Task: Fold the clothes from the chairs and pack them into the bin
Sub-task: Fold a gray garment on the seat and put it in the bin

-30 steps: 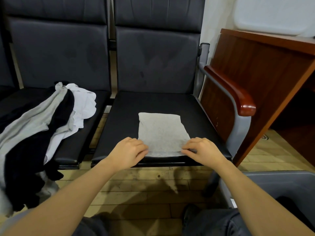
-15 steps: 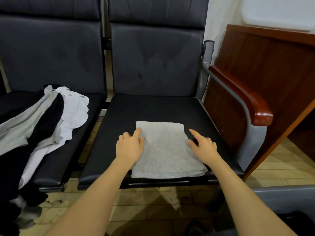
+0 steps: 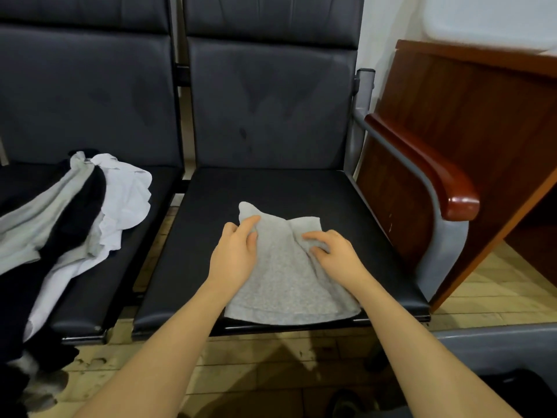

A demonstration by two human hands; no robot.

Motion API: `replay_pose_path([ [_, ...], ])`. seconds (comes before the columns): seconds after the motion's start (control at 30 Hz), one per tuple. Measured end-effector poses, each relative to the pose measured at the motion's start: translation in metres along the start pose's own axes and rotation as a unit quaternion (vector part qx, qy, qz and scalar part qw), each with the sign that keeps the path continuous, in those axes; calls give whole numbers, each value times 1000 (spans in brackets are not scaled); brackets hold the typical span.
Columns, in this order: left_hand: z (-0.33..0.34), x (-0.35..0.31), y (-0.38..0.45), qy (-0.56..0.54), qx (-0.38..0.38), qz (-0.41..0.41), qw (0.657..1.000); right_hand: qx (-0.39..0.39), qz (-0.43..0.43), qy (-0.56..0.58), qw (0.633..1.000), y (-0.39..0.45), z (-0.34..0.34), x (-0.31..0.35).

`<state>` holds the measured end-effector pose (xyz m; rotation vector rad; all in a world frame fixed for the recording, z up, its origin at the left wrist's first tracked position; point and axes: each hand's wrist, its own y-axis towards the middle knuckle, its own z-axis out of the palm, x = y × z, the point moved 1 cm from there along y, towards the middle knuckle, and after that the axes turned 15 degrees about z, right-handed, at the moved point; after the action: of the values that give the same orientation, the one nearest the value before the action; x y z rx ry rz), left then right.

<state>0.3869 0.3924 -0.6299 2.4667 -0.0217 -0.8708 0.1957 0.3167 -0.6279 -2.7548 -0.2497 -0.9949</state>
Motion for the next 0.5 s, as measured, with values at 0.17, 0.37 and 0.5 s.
replay_pose_path([
  [0.17,-26,-38,-5,-33,-65,57,996,-97,-58,82,990,-34,-37,14],
  [0.37,-47,-103,2,-53,-74,140,986,-206,-121,122,963,-86,-96,20],
  [0.5,-48,-155,6,-82,-85,197,973,-231,-118,119,958,-124,-142,9],
])
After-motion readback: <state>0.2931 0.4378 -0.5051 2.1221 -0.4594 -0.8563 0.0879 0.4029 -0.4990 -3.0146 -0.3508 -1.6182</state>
